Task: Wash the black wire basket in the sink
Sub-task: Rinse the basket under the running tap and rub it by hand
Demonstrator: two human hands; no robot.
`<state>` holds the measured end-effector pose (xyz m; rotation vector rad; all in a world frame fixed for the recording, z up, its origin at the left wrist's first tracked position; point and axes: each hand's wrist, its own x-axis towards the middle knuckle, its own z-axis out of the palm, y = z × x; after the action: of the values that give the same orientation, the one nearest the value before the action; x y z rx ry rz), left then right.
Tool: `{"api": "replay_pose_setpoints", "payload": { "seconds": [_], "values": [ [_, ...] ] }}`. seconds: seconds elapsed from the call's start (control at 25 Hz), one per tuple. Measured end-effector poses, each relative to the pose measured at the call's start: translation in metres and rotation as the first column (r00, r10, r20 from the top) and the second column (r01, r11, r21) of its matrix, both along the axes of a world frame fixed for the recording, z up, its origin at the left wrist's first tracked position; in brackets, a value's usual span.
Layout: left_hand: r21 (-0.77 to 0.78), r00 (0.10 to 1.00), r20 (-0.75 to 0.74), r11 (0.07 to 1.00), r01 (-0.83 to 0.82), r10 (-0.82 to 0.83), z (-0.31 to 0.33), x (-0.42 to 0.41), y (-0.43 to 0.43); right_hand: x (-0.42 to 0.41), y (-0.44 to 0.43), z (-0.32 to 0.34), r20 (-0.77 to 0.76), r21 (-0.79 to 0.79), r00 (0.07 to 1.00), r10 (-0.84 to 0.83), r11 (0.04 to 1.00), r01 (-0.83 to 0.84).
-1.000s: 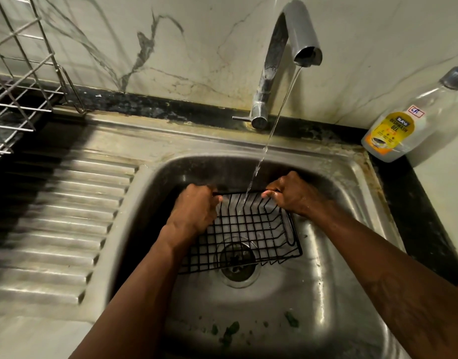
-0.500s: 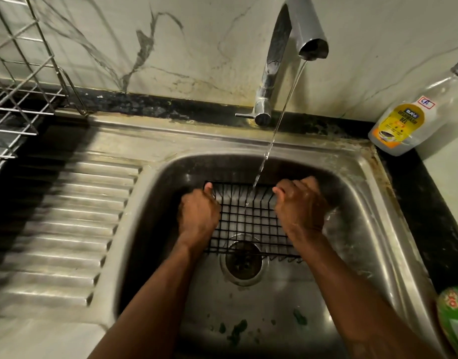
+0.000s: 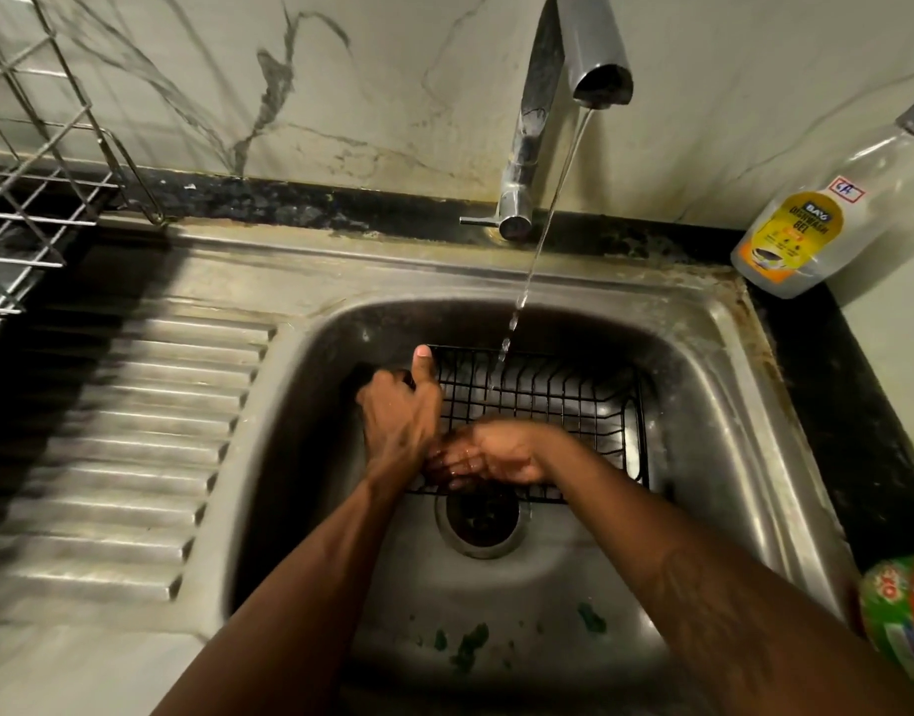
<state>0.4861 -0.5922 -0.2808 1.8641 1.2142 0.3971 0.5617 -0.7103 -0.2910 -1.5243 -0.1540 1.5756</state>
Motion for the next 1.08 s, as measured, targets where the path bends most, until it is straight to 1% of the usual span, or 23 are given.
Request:
{"api": "replay_pose_setpoints", "payload": {
  "seconds": [0.04,0.08,0.12,0.16,0.2,0.24,0.32,0.36,0.4,0.48,0.56,0.64,0.68,0.72,0.84,0.88,0.92,0.96,1.0,1.04,1.08],
  "values": [
    [0.000,1.000,0.011,1.000,0.004,-0.004,0.000,-0.001,-0.002,0.005,-0.001,-0.001,0.076,0.010,0.995,-0.068,0.998,0.068],
    [-0.004,1.000,0.022,1.000,0.010,-0.009,0.002,-0.002,-0.006,0.012,-0.001,-0.001,0.136,0.044,0.958,-0.252,0.968,0.248],
    [-0.010,0.999,0.031,1.000,0.015,-0.015,0.004,-0.002,-0.008,0.020,0.000,-0.003,0.144,0.076,0.873,-0.466,0.885,0.459],
    [-0.012,0.999,0.039,1.000,0.024,-0.024,0.008,-0.002,-0.010,0.022,0.003,-0.005,0.116,0.112,0.789,-0.603,0.797,0.593],
    [-0.013,0.999,0.045,1.000,0.027,-0.026,0.010,-0.002,-0.011,0.017,0.007,-0.007,0.088,0.127,0.753,-0.652,0.757,0.640],
    [-0.020,0.999,0.051,1.000,0.017,-0.016,0.013,-0.003,-0.012,0.007,0.011,-0.009,0.074,0.120,0.773,-0.630,0.775,0.620],
    [-0.025,0.999,0.052,1.000,-0.004,0.006,0.015,-0.004,-0.010,-0.011,0.018,-0.010,0.083,0.054,0.888,-0.453,0.892,0.449],
    [0.002,0.999,0.043,1.000,0.004,-0.004,0.015,-0.005,-0.010,-0.013,0.017,-0.005,0.065,0.035,0.916,-0.396,0.918,0.394],
    [0.025,0.999,0.031,1.000,0.015,-0.016,0.017,-0.006,-0.011,-0.007,0.014,-0.002,0.066,0.028,0.923,-0.378,0.926,0.377],
    [0.030,1.000,0.014,0.999,0.019,-0.020,0.017,-0.005,-0.015,0.015,0.009,0.002,0.101,0.037,0.893,-0.439,0.898,0.438],
    [-0.004,1.000,-0.010,1.000,0.022,-0.022,0.014,-0.005,-0.010,0.024,0.005,-0.001,0.150,0.034,0.853,-0.500,0.865,0.501],
    [-0.020,0.997,-0.072,1.000,0.002,-0.003,0.009,-0.009,0.002,0.021,0.001,-0.006,0.181,-0.002,0.833,-0.523,0.846,0.532],
    [-0.001,0.992,-0.128,1.000,-0.006,0.006,0.006,-0.015,0.009,0.017,-0.001,-0.007,0.194,-0.030,0.826,-0.530,0.838,0.545],
    [0.038,0.986,-0.165,0.999,0.009,-0.002,0.004,-0.020,0.015,0.016,-0.004,-0.007,0.230,-0.057,0.817,-0.529,0.830,0.554],
    [0.120,0.973,-0.219,0.987,0.105,-0.077,0.007,-0.032,0.027,0.027,-0.009,-0.012,0.456,-0.108,0.761,-0.461,0.820,0.562],
    [0.123,0.969,-0.224,0.983,0.135,-0.106,0.007,-0.033,0.028,0.028,-0.009,-0.014,0.473,-0.111,0.755,-0.454,0.820,0.562],
    [0.119,0.964,-0.238,0.982,0.149,-0.118,0.007,-0.033,0.028,0.028,-0.007,-0.014,0.440,-0.108,0.775,-0.453,0.831,0.546],
    [0.122,0.962,-0.249,0.982,0.147,-0.113,0.006,-0.032,0.028,0.023,-0.003,-0.015,0.356,-0.103,0.824,-0.441,0.858,0.503],
    [0.129,0.959,-0.263,0.982,0.138,-0.100,0.006,-0.032,0.029,0.013,0.003,-0.014,0.245,-0.107,0.895,-0.372,0.908,0.406],
    [0.138,0.960,-0.267,0.982,0.130,-0.090,0.005,-0.031,0.029,0.002,0.010,-0.014,0.154,-0.118,0.961,-0.228,0.962,0.247],
    [0.147,0.959,-0.269,0.980,0.131,-0.087,0.004,-0.032,0.029,-0.005,0.015,-0.014,0.106,-0.125,0.992,-0.062,0.989,0.075]
  ]
}}
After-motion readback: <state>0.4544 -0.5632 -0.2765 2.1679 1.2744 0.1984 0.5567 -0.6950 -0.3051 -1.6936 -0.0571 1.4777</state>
